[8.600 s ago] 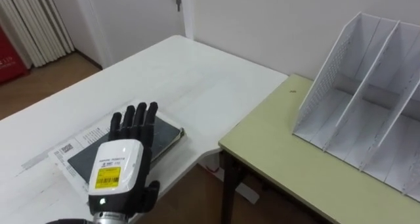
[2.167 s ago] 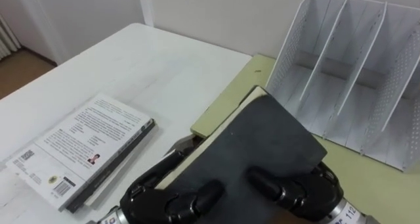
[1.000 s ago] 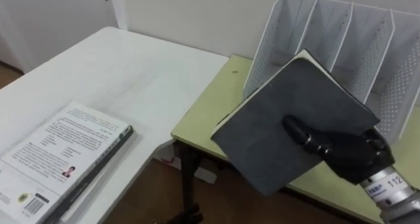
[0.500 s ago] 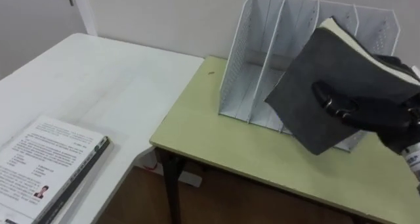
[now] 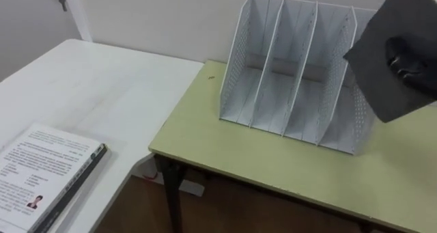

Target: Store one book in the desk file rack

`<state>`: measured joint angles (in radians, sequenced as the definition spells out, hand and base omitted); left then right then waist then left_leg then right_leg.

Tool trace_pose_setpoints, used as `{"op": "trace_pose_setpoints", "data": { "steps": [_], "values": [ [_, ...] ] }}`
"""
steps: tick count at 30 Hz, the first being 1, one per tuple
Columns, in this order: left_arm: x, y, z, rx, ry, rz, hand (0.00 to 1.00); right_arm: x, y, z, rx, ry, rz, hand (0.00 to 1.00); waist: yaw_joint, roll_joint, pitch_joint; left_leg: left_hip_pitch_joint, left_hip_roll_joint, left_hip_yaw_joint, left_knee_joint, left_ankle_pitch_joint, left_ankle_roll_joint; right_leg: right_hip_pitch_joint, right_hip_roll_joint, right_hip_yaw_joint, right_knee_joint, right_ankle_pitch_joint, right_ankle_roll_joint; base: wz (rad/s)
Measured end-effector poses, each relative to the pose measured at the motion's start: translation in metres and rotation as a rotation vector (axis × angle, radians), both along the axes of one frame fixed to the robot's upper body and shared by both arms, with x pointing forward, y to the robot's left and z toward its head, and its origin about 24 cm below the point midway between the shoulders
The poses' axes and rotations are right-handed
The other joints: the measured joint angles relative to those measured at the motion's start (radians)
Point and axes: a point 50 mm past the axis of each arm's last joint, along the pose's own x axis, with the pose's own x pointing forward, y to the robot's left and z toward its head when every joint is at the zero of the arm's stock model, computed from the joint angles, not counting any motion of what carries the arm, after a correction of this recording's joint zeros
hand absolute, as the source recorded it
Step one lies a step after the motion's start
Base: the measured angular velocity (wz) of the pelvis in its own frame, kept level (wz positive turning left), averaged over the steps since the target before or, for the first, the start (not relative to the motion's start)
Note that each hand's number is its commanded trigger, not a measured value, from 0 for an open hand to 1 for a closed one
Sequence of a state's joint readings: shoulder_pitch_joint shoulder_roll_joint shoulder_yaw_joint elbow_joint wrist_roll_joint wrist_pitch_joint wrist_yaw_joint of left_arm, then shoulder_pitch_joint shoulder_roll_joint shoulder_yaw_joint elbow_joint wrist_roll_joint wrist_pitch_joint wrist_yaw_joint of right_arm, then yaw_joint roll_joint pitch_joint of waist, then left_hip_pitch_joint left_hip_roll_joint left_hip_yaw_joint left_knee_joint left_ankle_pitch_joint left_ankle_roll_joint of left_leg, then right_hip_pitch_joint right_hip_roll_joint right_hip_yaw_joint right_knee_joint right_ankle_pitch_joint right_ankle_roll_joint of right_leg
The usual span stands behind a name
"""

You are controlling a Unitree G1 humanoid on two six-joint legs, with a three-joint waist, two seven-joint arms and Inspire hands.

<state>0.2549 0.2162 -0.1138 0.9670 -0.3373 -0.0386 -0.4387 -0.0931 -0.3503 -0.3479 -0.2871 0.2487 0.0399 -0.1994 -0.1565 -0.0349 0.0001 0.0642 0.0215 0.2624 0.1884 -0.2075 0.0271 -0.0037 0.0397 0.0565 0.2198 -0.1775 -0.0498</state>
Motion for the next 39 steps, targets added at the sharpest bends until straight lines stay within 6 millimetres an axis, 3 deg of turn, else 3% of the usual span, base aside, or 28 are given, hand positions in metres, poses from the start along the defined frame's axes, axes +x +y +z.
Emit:
{"op": "trace_pose_setpoints", "data": {
  "steps": [13,17,24,29,36,39],
  "values": [
    [-0.008,0.005,-0.004,0.049,0.044,0.025,0.00,0.011,-0.002,0.027,0.077,-0.161,-0.138,1.00,0.003,-0.020,0.0027,0.010,-0.002,-0.022,0.000,0.000,0.000,0.039,0.002,-0.032,-0.034,0.005,-0.002,0.07],
    [-0.004,0.004,-0.004,0.052,0.041,0.006,0.00,0.017,-0.003,0.033,0.099,-0.186,-0.151,1.00,0.024,-0.018,0.0020,0.009,-0.002,-0.022,-0.001,0.000,0.000,0.038,0.002,-0.033,-0.035,0.005,-0.001,0.02],
    [-0.004,0.003,-0.004,0.049,0.042,0.007,0.00,0.027,-0.006,0.039,0.134,-0.195,-0.135,1.00,0.027,-0.011,-0.0012,-0.002,-0.004,-0.033,-0.001,0.000,0.000,0.032,0.000,-0.043,-0.035,0.004,-0.002,0.05],
    [-0.005,0.004,-0.005,0.047,0.046,0.027,0.00,0.028,-0.008,0.058,0.074,-0.235,-0.131,1.00,0.034,-0.012,-0.0027,-0.010,-0.004,-0.034,-0.001,0.001,-0.001,0.025,0.001,-0.042,-0.032,0.005,-0.002,-0.01],
    [-0.005,0.008,-0.004,0.051,0.044,0.056,0.00,0.028,-0.012,0.073,0.029,-0.260,-0.139,1.00,0.054,-0.031,0.0056,-0.010,-0.004,-0.050,-0.003,0.001,-0.001,0.025,0.002,-0.043,-0.034,0.005,-0.003,-0.02],
    [-0.005,0.011,-0.003,0.056,0.048,0.061,0.00,0.033,-0.014,0.073,0.043,-0.246,-0.148,1.00,0.054,-0.041,0.0051,-0.013,-0.005,-0.059,-0.001,0.001,-0.001,0.025,0.000,-0.051,-0.035,0.005,-0.003,0.06]
  ]
}}
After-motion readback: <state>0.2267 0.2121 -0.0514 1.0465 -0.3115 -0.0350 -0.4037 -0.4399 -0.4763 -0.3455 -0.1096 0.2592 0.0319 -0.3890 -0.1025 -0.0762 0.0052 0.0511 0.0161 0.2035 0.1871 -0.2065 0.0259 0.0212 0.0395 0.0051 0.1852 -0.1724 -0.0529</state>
